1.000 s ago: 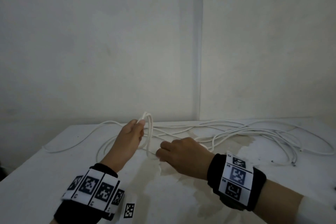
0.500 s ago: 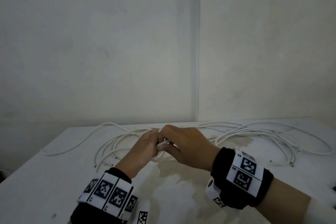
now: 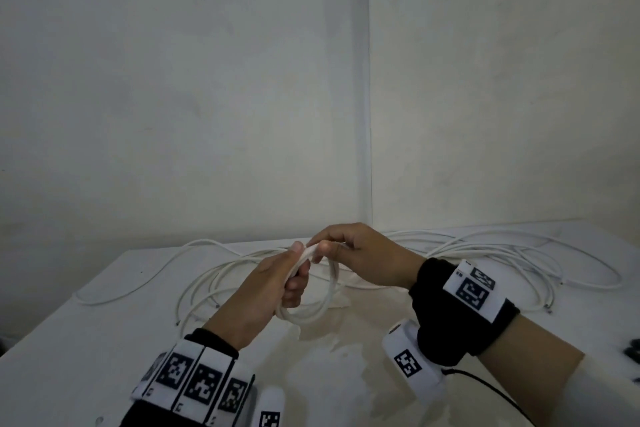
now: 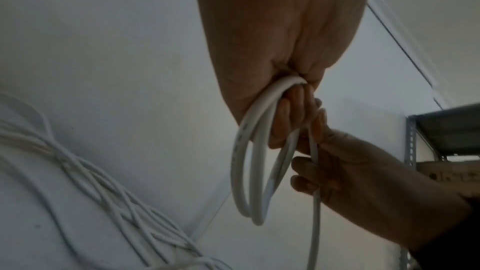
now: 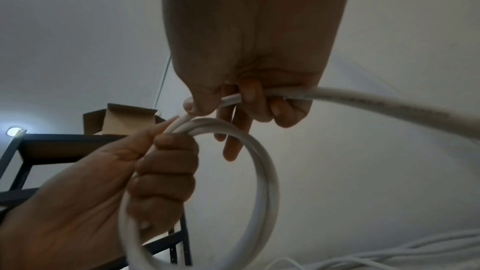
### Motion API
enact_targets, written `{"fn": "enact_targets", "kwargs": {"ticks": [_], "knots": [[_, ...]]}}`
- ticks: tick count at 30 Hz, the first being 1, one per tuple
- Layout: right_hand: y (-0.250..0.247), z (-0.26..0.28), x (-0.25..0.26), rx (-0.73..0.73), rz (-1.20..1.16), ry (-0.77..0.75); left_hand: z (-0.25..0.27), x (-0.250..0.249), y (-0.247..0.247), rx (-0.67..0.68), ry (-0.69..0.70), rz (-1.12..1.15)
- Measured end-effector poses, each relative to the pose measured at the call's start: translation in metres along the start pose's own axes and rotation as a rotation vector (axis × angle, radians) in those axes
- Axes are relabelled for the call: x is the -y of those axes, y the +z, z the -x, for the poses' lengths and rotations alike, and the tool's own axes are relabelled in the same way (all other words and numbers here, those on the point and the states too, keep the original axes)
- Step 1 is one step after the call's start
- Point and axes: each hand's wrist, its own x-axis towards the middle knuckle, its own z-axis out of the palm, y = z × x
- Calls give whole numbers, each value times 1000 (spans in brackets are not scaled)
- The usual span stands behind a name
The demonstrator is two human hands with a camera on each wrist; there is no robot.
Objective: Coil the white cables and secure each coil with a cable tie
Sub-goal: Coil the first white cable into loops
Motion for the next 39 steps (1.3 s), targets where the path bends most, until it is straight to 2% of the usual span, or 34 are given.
{"fn": "enact_targets", "kwargs": {"ticks": [3, 8, 12, 20, 23, 26, 29, 33, 39], "knots": [[-4, -2, -1, 9, -18, 13, 1, 0, 0, 3, -2, 92], [-3, -4, 3, -93, -32, 4, 3, 1, 2, 11, 30, 28], [-1, -4, 3, -93, -31, 21, 2, 2, 2, -25, 41, 17], [-1, 0, 0, -95, -2, 58, -7, 17, -5, -117, 257, -493], [-3, -1, 1, -75, -2, 67, -7, 19, -4, -141, 284, -541], [-4, -2, -1, -73, -17, 77, -8, 20, 0, -134, 279, -444], [-5, -3, -4, -92, -13, 94, -8, 16, 5, -126, 188, -256], [-5, -3, -6, -121, -18, 92, -6, 10, 8, -46, 83, -72], [-8, 3, -9, -137, -67, 81, -6, 5, 7, -119, 45, 39]]}}
